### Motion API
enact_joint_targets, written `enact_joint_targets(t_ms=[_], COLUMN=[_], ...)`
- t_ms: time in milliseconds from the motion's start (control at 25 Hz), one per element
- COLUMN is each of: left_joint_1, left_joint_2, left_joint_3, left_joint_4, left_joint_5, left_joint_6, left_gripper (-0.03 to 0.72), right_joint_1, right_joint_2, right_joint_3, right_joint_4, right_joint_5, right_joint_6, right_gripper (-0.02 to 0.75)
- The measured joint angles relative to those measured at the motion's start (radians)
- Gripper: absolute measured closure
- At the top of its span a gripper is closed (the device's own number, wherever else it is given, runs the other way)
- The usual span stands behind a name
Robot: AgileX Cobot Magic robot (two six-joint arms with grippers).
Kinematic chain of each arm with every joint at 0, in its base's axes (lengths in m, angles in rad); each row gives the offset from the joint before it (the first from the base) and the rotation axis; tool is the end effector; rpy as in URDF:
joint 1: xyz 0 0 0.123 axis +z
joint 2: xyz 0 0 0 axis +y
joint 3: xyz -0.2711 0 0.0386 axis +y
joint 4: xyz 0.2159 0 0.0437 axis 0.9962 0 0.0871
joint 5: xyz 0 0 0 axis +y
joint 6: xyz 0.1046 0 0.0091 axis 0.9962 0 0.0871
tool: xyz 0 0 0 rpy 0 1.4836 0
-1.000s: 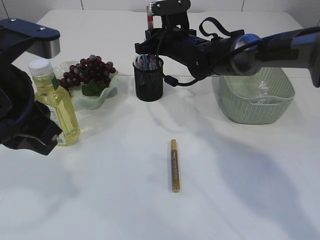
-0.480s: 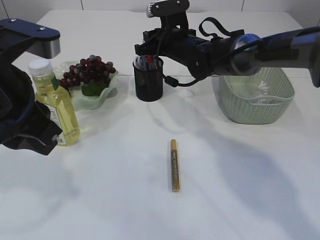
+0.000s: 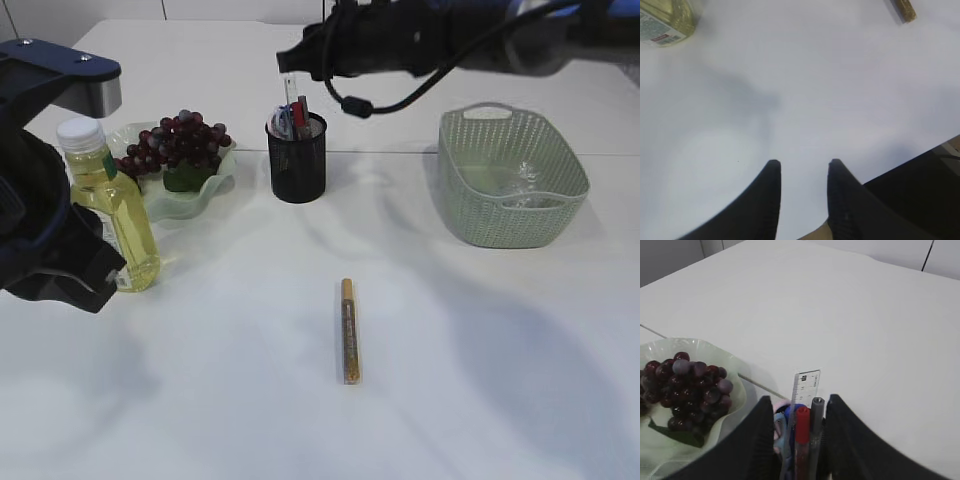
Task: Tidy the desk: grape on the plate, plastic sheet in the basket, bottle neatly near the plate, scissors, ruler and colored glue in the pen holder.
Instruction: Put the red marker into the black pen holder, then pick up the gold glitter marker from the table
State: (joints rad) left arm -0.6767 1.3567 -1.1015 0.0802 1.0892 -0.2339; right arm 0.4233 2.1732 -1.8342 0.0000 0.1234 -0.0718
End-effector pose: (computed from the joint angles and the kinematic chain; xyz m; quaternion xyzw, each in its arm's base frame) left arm 0.1859 -0.1398 0.2843 0.2292 0.9600 -0.0345 0.1568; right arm 0.4570 0.2059 0.2554 -0.2025 0.8014 0.0984 0.5542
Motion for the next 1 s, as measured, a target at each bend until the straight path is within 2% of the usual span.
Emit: enact_joint_targets(t_ms=[240,440,560,680,920,1000], left_joint_1=[0.000,0.000,0.000,0.000,0.000,0.000], left_joint_2=[0.000,0.000,0.000,0.000,0.000,0.000], left_joint_3=[0.000,0.000,0.000,0.000,0.000,0.000], left_joint_4=[-0.017,-0.072,-0.095,-0.120,-0.165,-0.165], left_joint_5=[0.000,0.036,0.086,0.128,0.134,0.134], left_joint_6=[0.000,0.000,-0.013,-0.027,-0.035,-0.035], left_gripper=[0.452,0.449,0.449,0.449,0.449,0.449], right_joint_1=[0.000,0.000,0.000,0.000,0.002,0.026], right_joint_2=[-0.176,-0.261,-0.269,-0.269,-0.263,-0.260], right_joint_3=[-0.021,-0.023,-0.023,-0.023,-0.016,0.016], right_joint_4=[0.075,0.190,0.230,0.235,0.208,0.178], right_joint_5=[0.417,0.858,1.034,1.100,1.114,1.114], right_joint_6=[0.002,0.031,0.047,0.080,0.185,0.224], right_gripper=[0.446,0.447,0.447,0.446,0.446,0.446])
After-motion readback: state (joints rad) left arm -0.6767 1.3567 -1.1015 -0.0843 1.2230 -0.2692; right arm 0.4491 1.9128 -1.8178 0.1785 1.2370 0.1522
